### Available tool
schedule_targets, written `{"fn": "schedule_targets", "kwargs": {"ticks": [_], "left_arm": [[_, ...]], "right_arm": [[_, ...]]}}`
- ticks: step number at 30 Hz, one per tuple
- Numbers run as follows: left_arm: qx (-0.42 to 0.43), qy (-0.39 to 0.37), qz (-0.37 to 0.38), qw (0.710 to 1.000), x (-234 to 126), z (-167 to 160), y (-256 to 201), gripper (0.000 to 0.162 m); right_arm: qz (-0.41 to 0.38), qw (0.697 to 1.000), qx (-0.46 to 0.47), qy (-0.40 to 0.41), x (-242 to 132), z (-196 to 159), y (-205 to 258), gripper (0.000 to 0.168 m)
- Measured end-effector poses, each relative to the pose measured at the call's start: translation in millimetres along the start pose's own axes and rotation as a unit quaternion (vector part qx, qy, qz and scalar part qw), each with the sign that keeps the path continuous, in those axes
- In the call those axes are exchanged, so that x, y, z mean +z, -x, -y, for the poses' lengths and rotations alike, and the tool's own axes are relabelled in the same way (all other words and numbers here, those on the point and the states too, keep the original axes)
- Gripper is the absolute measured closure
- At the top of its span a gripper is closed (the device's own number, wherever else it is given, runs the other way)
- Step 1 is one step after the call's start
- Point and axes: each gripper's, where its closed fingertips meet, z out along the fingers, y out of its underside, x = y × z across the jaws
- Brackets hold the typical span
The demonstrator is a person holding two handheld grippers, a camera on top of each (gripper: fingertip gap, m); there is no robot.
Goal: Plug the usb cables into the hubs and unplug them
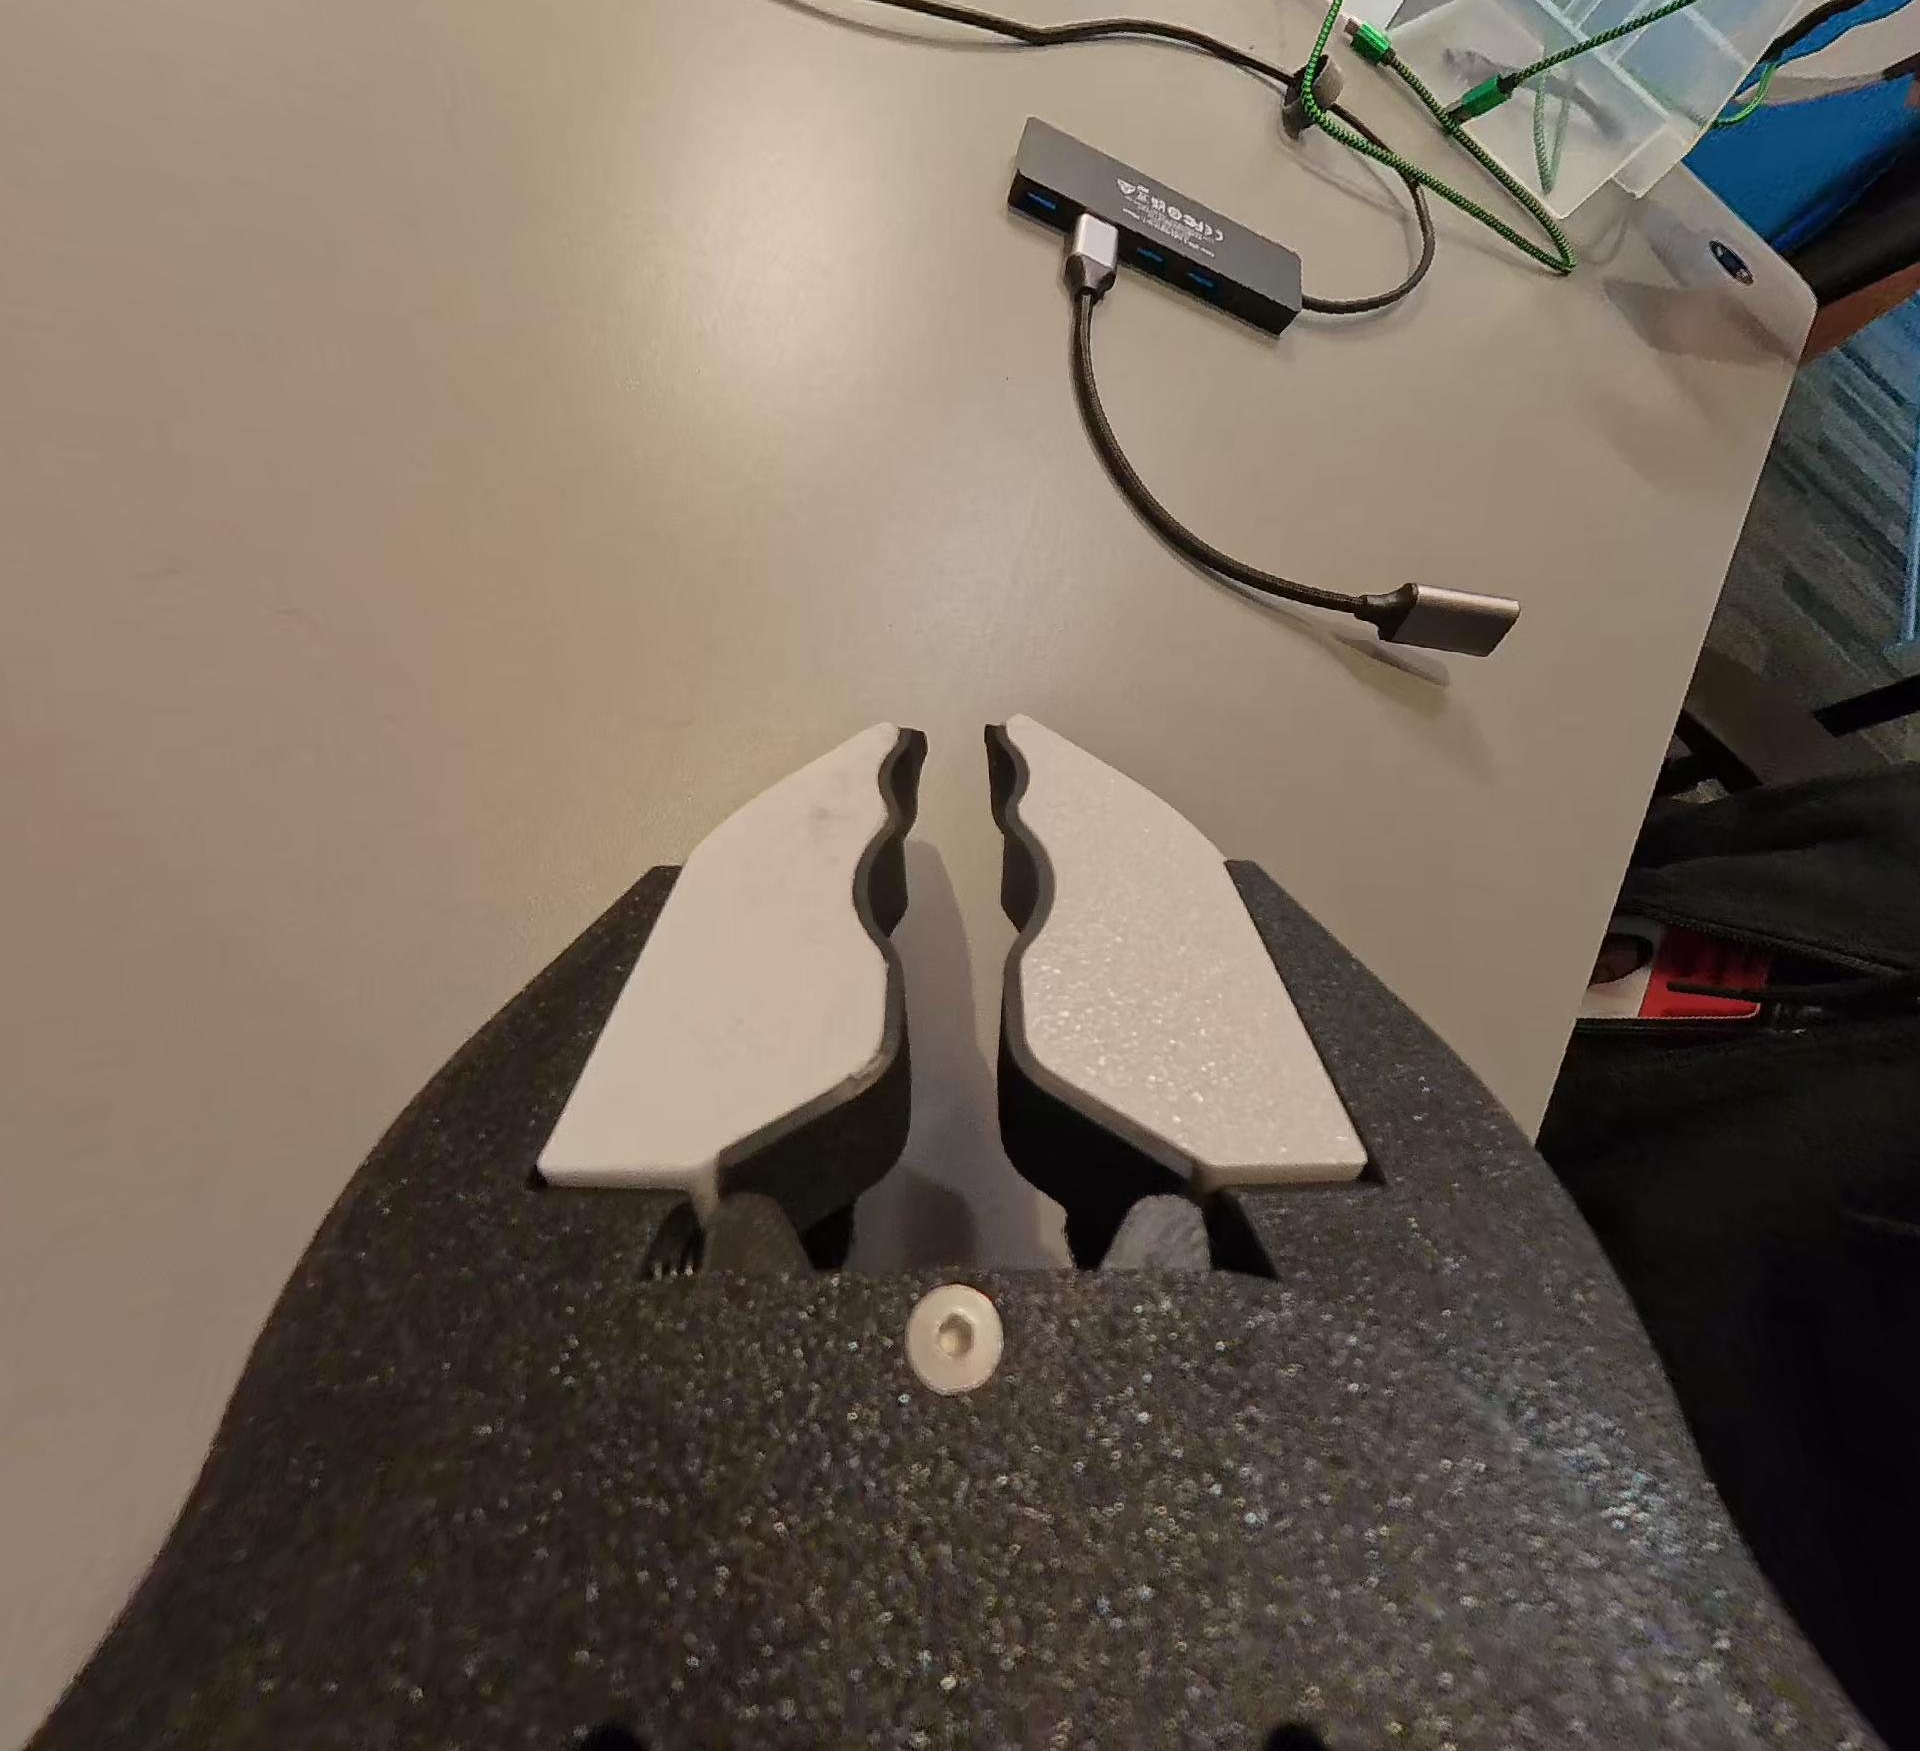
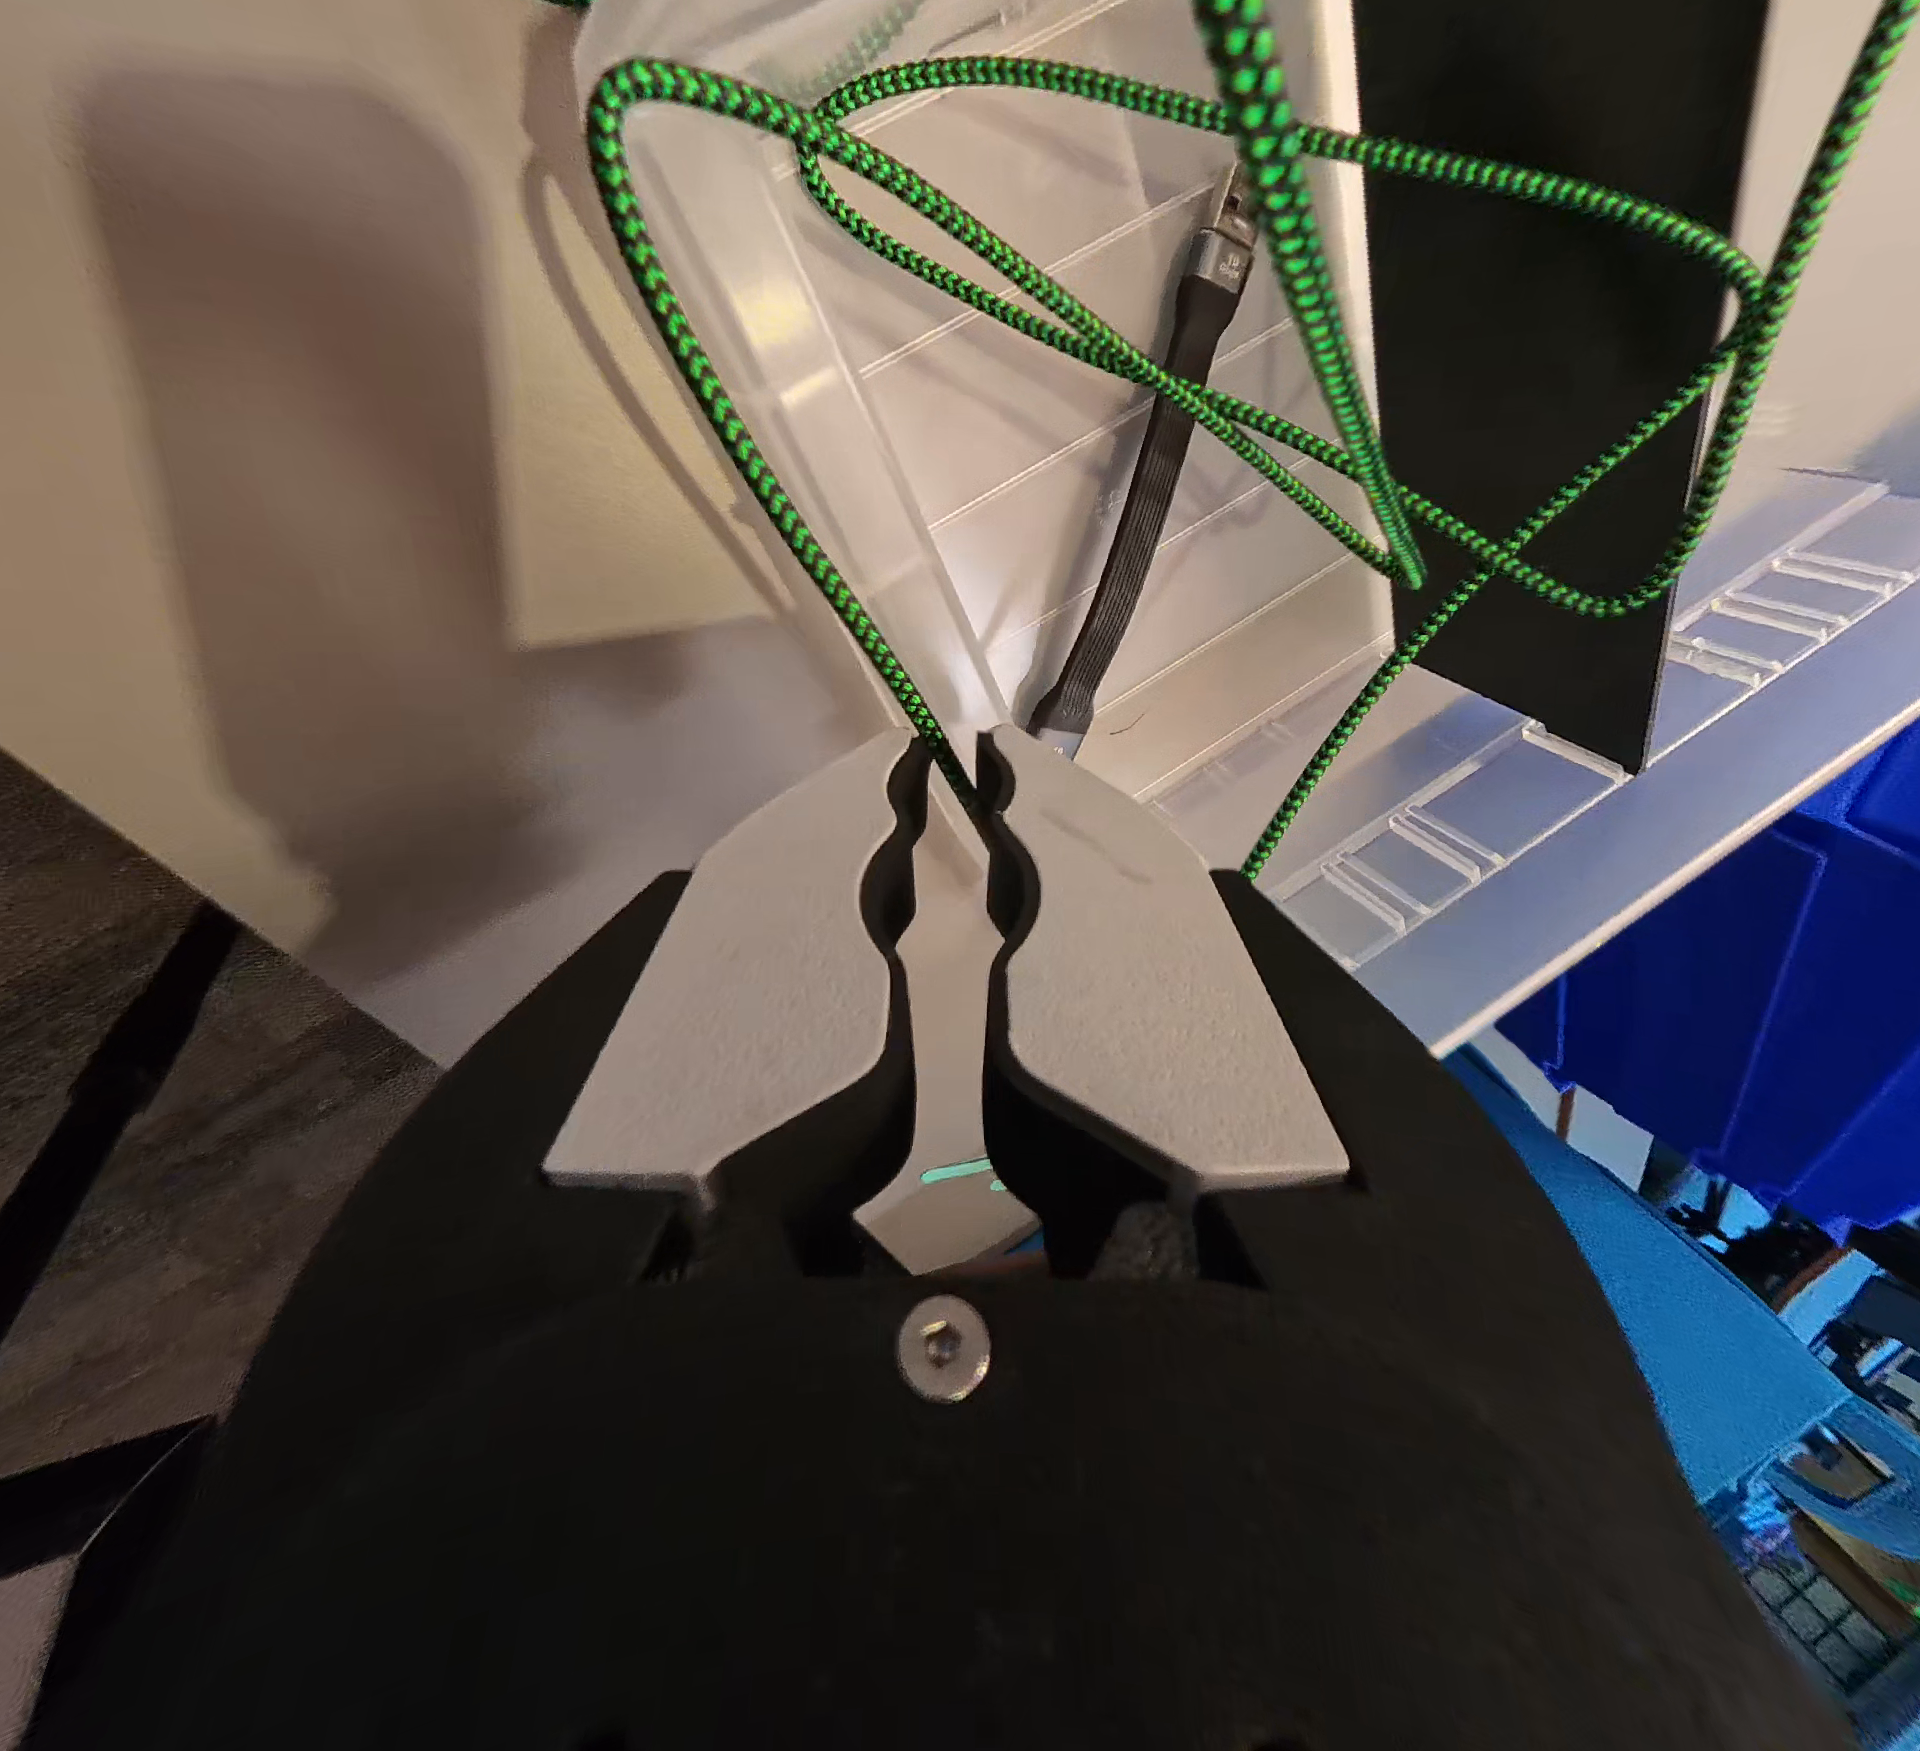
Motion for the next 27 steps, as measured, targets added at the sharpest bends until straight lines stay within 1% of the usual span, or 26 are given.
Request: {"fn": "schedule_targets", "kwargs": {"ticks": [3, 6, 9, 12, 13, 14, 15, 17, 19, 20, 22, 24, 25, 27], "left_arm": [[-0.001, 0.007, -0.004, 1.000, 1.4, -1.4, -0.5, 0.149], [-0.001, 0.013, -0.005, 1.000, 2.6, -2.7, -1.1, 0.149], [0.006, 0.011, 0.001, 1.000, 2.4, -2.4, -1.1, 0.149], [0.009, 0.011, 0.008, 1.000, 2.2, -2.5, -0.7, 0.149], [0.010, 0.013, 0.009, 1.000, 2.7, -3.2, -0.8, 0.149], [0.012, 0.015, 0.011, 1.000, 3.0, -3.6, -0.8, 0.149], [0.015, 0.017, 0.014, 1.000, 3.4, -4.2, -0.9, 0.149], [0.018, 0.024, 0.016, 0.999, 4.5, -6.0, -1.2, 0.149], [0.020, 0.027, 0.017, 0.999, 5.0, -6.8, -1.5, 0.149], [0.021, 0.027, 0.018, 0.999, 4.9, -6.9, -1.6, 0.149], [0.020, 0.027, 0.017, 0.999, 4.9, -6.9, -1.6, 0.149], [0.018, 0.027, 0.017, 0.999, 5.0, -6.8, -1.2, 0.149], [0.018, 0.027, 0.018, 0.999, 5.0, -6.8, -1.1, 0.149], [0.019, 0.029, 0.019, 0.999, 5.4, -7.3, -0.8, 0.149]], "right_arm": [[-0.007, 1.000, 0.005, -0.007, -6.3, 2.5, -9.5, 0.163], [-0.024, 0.999, 0.041, -0.024, -6.2, 6.3, -31.0, 0.166], [-0.022, 0.998, 0.057, -0.016, 10.7, 8.1, -40.0, 0.166], [0.000, 0.999, 0.028, 0.036, 36.7, 7.1, -31.0, 0.162], [0.005, 0.999, 0.023, 0.039, 41.6, 10.5, -30.0, 0.163], [0.026, 0.999, 0.026, 0.031, 43.6, 15.3, -26.8, 0.161], [0.054, 0.998, 0.038, 0.016, 44.0, 20.7, -23.9, 0.154], [0.106, 0.991, 0.078, -0.010, 41.2, 27.4, -22.7, 0.129], [0.152, 0.979, 0.123, -0.056, 32.2, 35.6, -24.9, 0.105], [0.168, 0.971, 0.144, -0.085, 25.7, 40.3, -28.2, 0.101], [0.171, 0.961, 0.171, -0.135, 12.4, 45.3, -40.1, 0.095], [0.137, 0.960, 0.180, -0.165, -1.5, 45.2, -55.1, 0.095], [0.114, 0.960, 0.179, -0.182, -10.5, 48.5, -61.3, 0.097], [0.085, 0.958, 0.169, -0.215, -31.5, 67.8, -63.4, 0.106]]}}
